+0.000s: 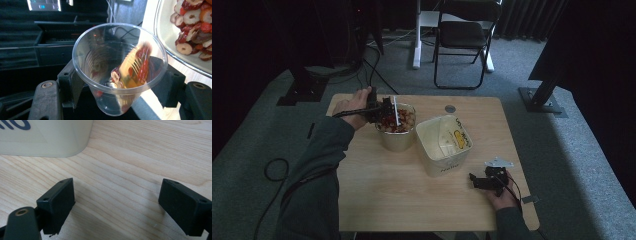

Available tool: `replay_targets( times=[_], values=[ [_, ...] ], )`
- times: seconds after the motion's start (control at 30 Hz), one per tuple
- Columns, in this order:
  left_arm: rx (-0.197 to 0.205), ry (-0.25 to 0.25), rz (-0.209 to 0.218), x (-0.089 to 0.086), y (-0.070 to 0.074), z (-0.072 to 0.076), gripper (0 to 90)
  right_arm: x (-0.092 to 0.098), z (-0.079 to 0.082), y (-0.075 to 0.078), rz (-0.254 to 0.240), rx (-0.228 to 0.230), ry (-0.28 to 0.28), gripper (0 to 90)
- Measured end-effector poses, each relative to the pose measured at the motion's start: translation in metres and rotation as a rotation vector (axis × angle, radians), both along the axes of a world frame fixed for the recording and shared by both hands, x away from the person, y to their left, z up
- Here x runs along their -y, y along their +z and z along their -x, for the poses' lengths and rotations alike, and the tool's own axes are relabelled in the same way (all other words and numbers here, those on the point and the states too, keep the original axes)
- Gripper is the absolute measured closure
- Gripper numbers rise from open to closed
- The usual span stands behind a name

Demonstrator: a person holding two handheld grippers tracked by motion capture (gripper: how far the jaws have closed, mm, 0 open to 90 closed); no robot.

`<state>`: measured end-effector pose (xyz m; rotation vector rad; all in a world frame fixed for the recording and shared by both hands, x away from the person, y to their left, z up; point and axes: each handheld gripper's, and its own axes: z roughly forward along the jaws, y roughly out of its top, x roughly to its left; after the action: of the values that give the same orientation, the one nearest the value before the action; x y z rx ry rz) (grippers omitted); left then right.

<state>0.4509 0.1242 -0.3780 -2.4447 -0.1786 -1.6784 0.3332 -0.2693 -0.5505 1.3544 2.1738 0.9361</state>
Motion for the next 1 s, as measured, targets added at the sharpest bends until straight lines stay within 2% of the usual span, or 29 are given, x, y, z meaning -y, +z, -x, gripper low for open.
replay_targets(
  times=[0.07, 0.27, 0.63, 0.93, 1.0],
  values=[
    [-0.001, -0.009, -0.035, 0.002, -0.0021, 0.0008, 33.4, 0.0, 0.0, 0.0, 0.0, 0.0, 0.0, 13.0],
    [-0.005, -0.027, -0.09, 0.0053, -0.0051, 0.0021, 33.6, -0.0001, 0.0, 0.0001, -0.002, -0.001, -0.001, 13.0],
    [0.019, -0.027, -0.135, 0.0035, -0.0037, 0.0038, 33.7, -0.0001, 0.0, 0.0, -0.002, 0.0, 0.0, 13.0],
    [0.037, -0.042, -0.138, 0.0079, -0.0027, 0.0059, 33.8, -0.0001, 0.0, 0.0, -0.002, 0.0, -0.001, 13.0],
    [0.029, -0.048, -0.141, 0.0107, -0.0023, 0.0073, 33.8, -0.0001, 0.0, 0.0, -0.002, 0.0, 0.0, 13.0]
  ],
)
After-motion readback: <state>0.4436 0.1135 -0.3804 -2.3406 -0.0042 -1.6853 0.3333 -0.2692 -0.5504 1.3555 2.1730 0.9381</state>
